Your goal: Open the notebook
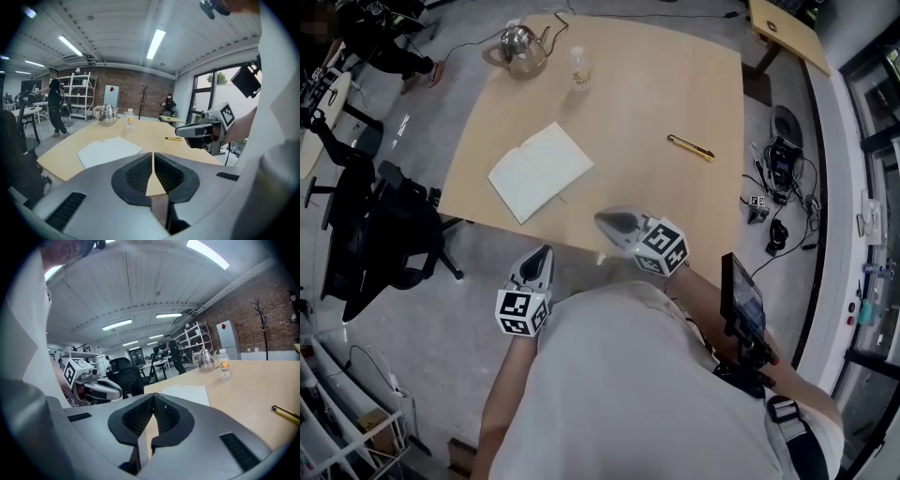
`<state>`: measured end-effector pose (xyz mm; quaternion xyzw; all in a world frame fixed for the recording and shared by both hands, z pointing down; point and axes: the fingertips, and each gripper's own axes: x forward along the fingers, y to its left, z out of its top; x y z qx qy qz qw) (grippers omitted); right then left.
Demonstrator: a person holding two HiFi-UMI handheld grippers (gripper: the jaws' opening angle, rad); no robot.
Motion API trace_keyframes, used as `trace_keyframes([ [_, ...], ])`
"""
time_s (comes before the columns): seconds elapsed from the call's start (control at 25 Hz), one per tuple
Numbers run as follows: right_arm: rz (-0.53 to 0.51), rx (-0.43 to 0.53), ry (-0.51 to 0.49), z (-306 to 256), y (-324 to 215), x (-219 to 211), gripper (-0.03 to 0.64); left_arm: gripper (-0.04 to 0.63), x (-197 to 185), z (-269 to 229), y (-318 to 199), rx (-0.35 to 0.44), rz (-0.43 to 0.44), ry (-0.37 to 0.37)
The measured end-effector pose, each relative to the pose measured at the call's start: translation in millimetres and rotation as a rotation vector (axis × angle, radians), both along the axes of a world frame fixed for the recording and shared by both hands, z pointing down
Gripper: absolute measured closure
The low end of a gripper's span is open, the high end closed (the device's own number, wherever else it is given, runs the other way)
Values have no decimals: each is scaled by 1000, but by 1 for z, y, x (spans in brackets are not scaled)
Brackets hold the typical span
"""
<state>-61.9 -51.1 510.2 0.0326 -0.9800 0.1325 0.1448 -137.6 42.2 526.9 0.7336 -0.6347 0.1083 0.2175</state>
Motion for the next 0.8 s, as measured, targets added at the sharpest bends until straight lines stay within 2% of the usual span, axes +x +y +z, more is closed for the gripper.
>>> trace_keyframes([
  [0.2,1,10,9,2,1,5,600,575,8,3,0,-7,6,10],
  [0.4,-38,6,-4,4,9,-21,600,575,-17,1,10,-4,-34,-2],
  [0.8,-67,14,-8,-6,11,-20,600,575,-9,-1,5,-1,-28,5],
])
